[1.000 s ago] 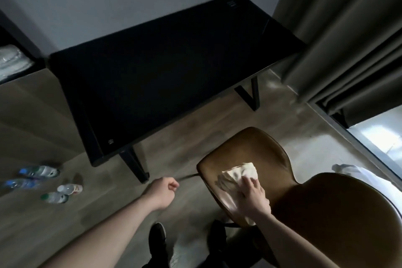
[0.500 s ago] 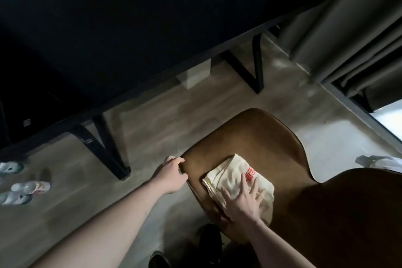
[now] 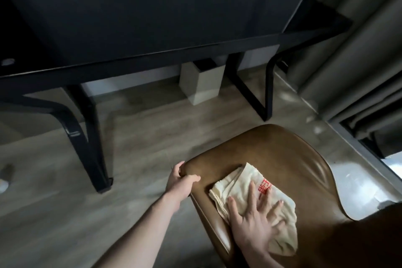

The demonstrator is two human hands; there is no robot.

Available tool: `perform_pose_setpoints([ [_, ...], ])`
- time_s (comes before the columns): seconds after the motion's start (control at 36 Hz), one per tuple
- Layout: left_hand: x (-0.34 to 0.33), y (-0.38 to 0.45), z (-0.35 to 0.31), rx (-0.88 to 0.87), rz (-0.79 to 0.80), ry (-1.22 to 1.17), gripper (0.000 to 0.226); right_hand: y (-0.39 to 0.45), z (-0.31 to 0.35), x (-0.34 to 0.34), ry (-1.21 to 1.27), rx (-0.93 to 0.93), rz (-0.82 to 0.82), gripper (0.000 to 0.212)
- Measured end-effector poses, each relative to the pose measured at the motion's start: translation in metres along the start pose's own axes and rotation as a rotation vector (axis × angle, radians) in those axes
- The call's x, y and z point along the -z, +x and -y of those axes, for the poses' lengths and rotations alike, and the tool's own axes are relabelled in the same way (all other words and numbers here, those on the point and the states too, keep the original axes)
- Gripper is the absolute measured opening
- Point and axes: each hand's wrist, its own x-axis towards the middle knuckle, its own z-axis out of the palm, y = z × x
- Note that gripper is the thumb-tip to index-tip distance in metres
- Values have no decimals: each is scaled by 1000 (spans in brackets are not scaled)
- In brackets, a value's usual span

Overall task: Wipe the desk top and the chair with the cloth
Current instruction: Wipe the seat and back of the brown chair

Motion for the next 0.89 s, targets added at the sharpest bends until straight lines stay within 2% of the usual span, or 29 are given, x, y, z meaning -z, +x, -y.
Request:
perform_pose_setpoints([
  [0.06,0,-5,-1,-7,-11,-5,76,5,-1,2,-15,51,19,81],
  [0.14,2,-12,2,-22,-57,-30,86,10,-3,5,-41,137,40,80],
  [0.28,13,-29,25,7,-124,-100,76,11,-2,13,-124,280,96,80],
  [0.42,27,-65,51,18,-199,-176,44,-8,0,14,-115,444,187,77],
  [0.64,49,-117,97,41,-301,-227,58,-58,6,14,-143,585,300,66],
  [0.75,61,-113,107,29,-264,-197,59,-51,6,9,-142,597,311,74],
  [0.78,63,-111,105,29,-249,-158,63,-47,5,9,-153,584,309,77],
  [0.86,67,-105,100,24,-262,42,97,-32,6,9,-175,532,276,82],
  [0.89,68,-104,97,6,-266,109,100,-26,6,9,-171,513,259,83],
])
